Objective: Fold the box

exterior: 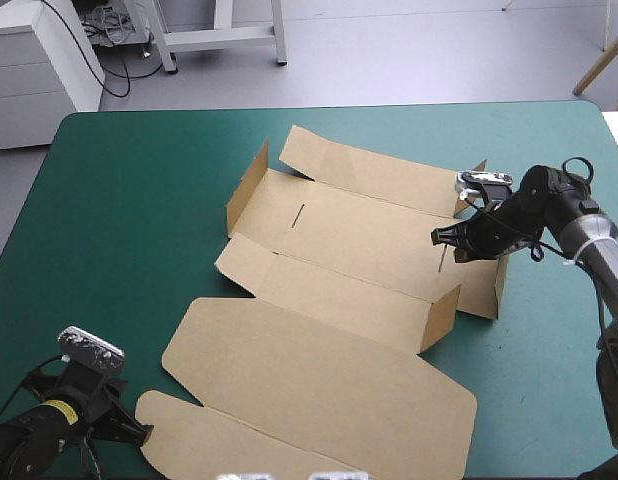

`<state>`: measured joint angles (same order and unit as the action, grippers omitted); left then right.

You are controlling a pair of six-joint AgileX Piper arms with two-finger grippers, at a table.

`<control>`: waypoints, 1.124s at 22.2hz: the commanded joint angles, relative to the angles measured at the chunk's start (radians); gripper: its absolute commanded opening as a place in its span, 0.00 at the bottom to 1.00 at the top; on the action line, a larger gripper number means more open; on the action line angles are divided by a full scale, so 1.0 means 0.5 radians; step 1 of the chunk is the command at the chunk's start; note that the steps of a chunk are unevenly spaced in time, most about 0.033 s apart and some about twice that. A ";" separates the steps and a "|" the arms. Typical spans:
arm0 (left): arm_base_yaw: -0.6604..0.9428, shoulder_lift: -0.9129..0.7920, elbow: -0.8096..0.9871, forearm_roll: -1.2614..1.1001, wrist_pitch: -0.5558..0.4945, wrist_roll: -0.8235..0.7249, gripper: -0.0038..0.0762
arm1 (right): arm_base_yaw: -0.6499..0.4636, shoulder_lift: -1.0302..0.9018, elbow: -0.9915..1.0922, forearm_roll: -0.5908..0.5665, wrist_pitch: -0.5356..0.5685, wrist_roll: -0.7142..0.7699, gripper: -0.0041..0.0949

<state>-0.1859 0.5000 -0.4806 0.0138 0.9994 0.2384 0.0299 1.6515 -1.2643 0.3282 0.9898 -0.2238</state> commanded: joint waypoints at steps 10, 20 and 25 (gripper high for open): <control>0.001 0.011 -0.044 -0.009 -0.092 -0.019 0.04 | 0.001 -0.078 -0.048 0.042 -0.043 -0.005 0.02; 0.001 0.011 -0.044 -0.009 -0.092 -0.019 0.04 | 0.001 -0.102 -0.048 0.024 0.013 -0.005 0.02; 0.001 0.011 -0.044 -0.009 -0.092 -0.019 0.04 | -0.002 -0.242 -0.048 -0.020 0.028 0.032 0.02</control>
<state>-0.1859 0.5000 -0.4806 0.0138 0.9994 0.2376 0.0299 1.6189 -1.2643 0.3151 1.0054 -0.2188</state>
